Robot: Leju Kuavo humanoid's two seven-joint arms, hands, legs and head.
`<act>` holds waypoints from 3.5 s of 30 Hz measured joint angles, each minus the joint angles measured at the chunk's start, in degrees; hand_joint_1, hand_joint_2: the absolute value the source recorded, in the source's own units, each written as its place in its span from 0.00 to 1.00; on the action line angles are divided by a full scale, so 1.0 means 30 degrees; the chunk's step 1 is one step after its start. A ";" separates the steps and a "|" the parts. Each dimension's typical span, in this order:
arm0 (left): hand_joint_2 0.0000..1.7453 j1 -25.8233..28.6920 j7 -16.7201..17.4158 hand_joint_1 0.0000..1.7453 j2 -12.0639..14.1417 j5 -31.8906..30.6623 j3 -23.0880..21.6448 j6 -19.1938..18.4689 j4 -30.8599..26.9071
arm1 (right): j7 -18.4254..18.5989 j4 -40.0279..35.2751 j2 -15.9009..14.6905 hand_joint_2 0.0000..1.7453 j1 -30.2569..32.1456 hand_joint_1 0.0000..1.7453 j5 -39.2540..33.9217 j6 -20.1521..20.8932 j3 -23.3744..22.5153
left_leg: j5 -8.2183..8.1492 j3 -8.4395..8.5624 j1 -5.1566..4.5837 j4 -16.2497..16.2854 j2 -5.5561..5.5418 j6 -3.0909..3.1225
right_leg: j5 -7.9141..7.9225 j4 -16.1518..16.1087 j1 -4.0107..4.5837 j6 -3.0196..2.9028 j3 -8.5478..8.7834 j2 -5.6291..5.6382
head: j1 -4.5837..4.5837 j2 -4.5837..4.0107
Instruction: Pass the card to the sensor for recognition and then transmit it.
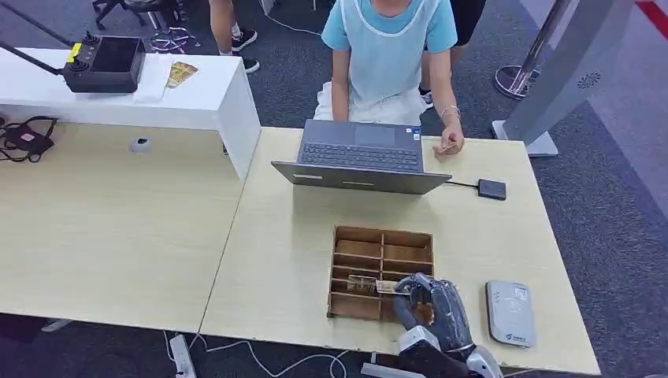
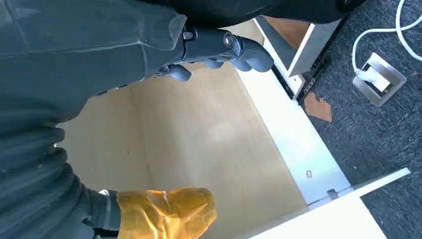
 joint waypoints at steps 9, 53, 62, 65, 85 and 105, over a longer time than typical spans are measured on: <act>1.00 0.0003 -0.0510 0.00 0.0015 0.0000 0.0001 -0.0372 0.0000 | -0.1218 -0.1575 0.0292 1.00 -0.1628 1.00 -0.6213 0.6147 -0.1240 | 0.0002 0.0017 0.0000 0.0001 0.0053 0.0000 | 0.0014 0.0003 0.0000 -0.0012 0.0007 0.0042 | 0.0001 0.0000; 1.00 -0.0969 0.0219 0.00 -0.0991 0.0000 -0.1806 -0.1588 0.0459 | 0.9645 1.9314 0.6222 1.00 -2.4263 1.00 -0.2603 0.6625 0.3124 | 0.0081 -0.0009 0.0084 0.0030 0.0186 -0.0038 | 0.0126 0.0021 0.0075 -0.0035 -0.0065 0.0180 | 0.0008 0.0000; 1.00 -0.0965 0.0241 0.00 -0.0991 -0.0001 -0.2061 -0.1654 0.0503 | 0.9695 2.0274 0.6230 1.00 -2.4403 1.00 -0.2276 0.6589 0.3146 | 0.0082 -0.0007 0.0104 0.0030 0.0189 -0.0040 | 0.0128 0.0023 0.0094 -0.0040 -0.0067 0.0181 | 0.0008 0.0000; 1.00 -0.0966 0.0277 0.00 -0.0991 0.0000 -0.2083 -0.1690 0.0503 | 0.9659 2.0442 0.6244 1.00 -2.4403 1.00 -0.2160 0.6545 0.3146 | 0.0082 -0.0007 0.0105 0.0030 0.0190 -0.0040 | 0.0134 0.0022 0.0095 -0.0049 -0.0067 0.0181 | 0.0008 0.0000; 1.00 -0.0948 0.0794 0.00 -0.0976 0.0000 -0.3330 -0.2004 0.0539 | 0.9637 2.1018 0.6244 1.00 -2.4396 0.99 -0.0994 0.6210 0.2957 | 0.0082 -0.0007 0.0115 0.0032 0.0195 -0.0040 | 0.0135 0.0019 0.0107 -0.0051 -0.0071 0.0186 | 0.0008 0.0000; 1.00 -0.0455 0.0984 0.00 -0.0816 0.0000 -0.4574 -0.2288 0.0699 | 1.0439 1.7024 0.4579 1.00 -2.4003 0.00 0.8800 0.2178 0.4006 | 0.0080 -0.0015 0.0117 0.0039 0.0204 -0.0039 | 0.0136 0.0005 0.0110 -0.0052 -0.0087 0.0197 | 0.0008 0.0000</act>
